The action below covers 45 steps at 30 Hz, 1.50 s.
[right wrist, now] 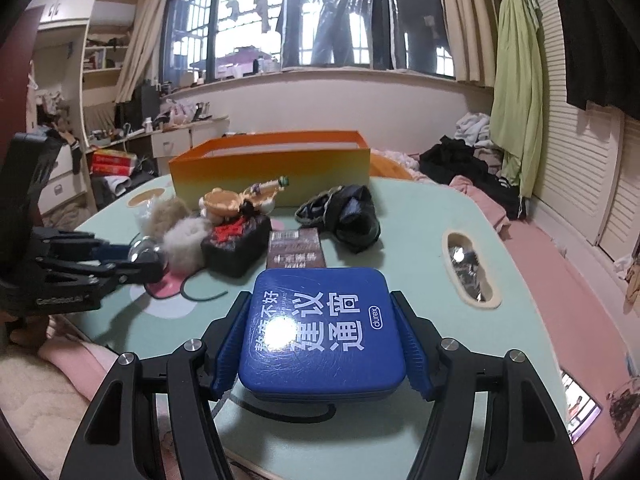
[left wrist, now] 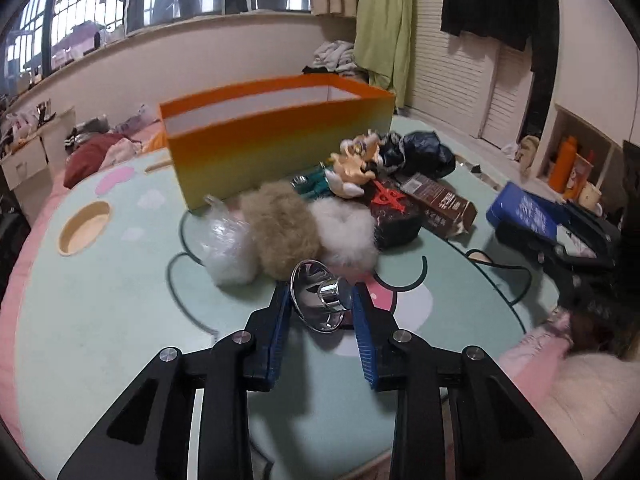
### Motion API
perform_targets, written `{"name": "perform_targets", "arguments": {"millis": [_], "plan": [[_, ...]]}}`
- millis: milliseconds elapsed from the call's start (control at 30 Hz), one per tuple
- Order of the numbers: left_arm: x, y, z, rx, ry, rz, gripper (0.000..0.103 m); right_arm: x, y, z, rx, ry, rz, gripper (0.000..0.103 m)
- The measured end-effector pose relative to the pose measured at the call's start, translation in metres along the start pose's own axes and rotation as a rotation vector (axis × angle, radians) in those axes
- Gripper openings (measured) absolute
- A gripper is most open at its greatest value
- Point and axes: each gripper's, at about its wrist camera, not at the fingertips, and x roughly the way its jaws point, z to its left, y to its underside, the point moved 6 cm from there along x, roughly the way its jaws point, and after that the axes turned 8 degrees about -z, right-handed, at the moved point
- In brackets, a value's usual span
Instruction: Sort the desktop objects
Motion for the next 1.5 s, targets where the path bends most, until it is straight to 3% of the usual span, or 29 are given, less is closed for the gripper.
{"name": "perform_targets", "arguments": {"millis": [233,400,500,567,667,700,933,1067,1133,1200,1267,1333,1367,1433,1500], "plan": [[-0.035,-0.074,0.012,0.003,-0.043,-0.175,0.032,0.013,-0.082,-0.009,0.068,-0.108,-0.029,0.067],[0.012,-0.124,0.055,-0.106,-0.143,-0.133,0.032,0.1,-0.139,-0.005,0.008,-0.112,0.069,0.067],[0.045,-0.126,0.079,-0.124,-0.256,-0.092,0.034,0.159,-0.145,-0.002,0.052,-0.102,0.151,0.067],[0.056,-0.121,0.084,-0.122,-0.29,-0.078,0.046,0.187,-0.136,0.002,0.078,-0.111,0.241,0.067],[0.054,-0.108,0.078,-0.119,-0.263,-0.102,0.075,0.206,-0.123,0.0,0.117,-0.082,0.31,0.073],[0.052,-0.104,0.075,-0.116,-0.259,-0.111,0.083,0.206,-0.121,0.0,0.137,-0.09,0.3,0.077],[0.064,-0.099,0.092,-0.246,-0.174,-0.079,0.083,0.186,-0.1,0.004,0.123,-0.014,0.287,0.08],[0.055,-0.102,0.085,-0.19,-0.2,-0.127,0.083,0.186,-0.101,0.002,0.124,-0.037,0.267,0.08],[0.037,-0.108,0.079,-0.153,-0.23,-0.196,0.083,0.177,-0.103,0.001,0.156,-0.039,0.263,0.08],[0.018,-0.112,0.074,-0.141,-0.216,-0.224,0.083,0.148,-0.112,0.005,0.189,-0.062,0.167,0.08],[0.002,-0.11,0.064,-0.14,-0.182,-0.211,0.083,0.12,-0.119,0.013,0.145,-0.045,0.092,0.084],[-0.013,-0.098,0.052,-0.134,-0.143,-0.187,0.085,0.094,-0.116,0.022,0.105,-0.021,0.052,0.097],[-0.018,-0.09,0.046,-0.126,-0.134,-0.175,0.085,0.078,-0.108,0.028,0.081,-0.027,0.044,0.097],[-0.023,-0.065,0.035,-0.1,-0.142,-0.128,0.085,0.064,-0.092,0.035,0.043,-0.031,0.071,0.097],[-0.02,-0.038,0.028,-0.095,-0.155,-0.072,0.085,0.055,-0.067,0.036,-0.015,0.03,0.13,0.097]]}}
